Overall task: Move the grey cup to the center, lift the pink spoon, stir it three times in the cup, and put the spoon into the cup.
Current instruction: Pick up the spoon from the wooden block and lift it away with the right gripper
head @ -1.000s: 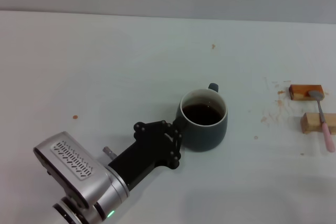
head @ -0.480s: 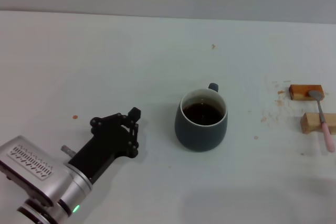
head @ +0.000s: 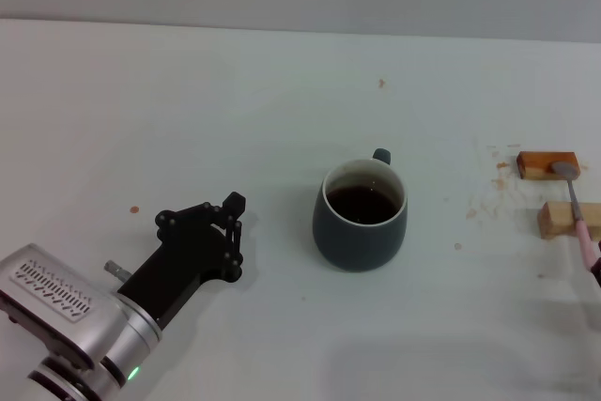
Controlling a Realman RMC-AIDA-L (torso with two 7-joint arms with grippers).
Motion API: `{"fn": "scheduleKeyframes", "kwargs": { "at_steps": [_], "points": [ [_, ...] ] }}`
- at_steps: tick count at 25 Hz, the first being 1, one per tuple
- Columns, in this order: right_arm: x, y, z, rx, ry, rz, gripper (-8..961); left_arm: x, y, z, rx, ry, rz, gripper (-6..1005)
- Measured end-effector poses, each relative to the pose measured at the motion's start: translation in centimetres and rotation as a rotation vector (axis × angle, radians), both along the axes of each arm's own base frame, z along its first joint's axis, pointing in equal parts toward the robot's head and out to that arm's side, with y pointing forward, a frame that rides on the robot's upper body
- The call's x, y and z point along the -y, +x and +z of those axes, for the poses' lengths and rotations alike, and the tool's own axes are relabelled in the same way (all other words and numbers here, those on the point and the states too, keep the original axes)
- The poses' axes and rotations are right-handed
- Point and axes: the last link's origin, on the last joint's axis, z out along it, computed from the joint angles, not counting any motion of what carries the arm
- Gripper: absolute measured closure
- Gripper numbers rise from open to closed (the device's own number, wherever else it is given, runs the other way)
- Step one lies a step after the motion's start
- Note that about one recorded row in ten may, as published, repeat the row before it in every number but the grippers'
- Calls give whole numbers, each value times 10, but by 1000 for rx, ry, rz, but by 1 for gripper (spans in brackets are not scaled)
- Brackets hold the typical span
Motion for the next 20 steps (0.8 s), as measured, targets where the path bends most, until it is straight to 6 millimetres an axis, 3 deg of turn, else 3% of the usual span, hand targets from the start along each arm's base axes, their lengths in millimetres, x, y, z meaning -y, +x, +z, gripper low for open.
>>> {"fn": "scheduleKeyframes", "kwargs": {
  "at_steps": [20],
  "points": [
    [-7,-1,-13,-24,-78,-23,196,-1,2,-2,-1,-9,-10,1001]
  ]
}}
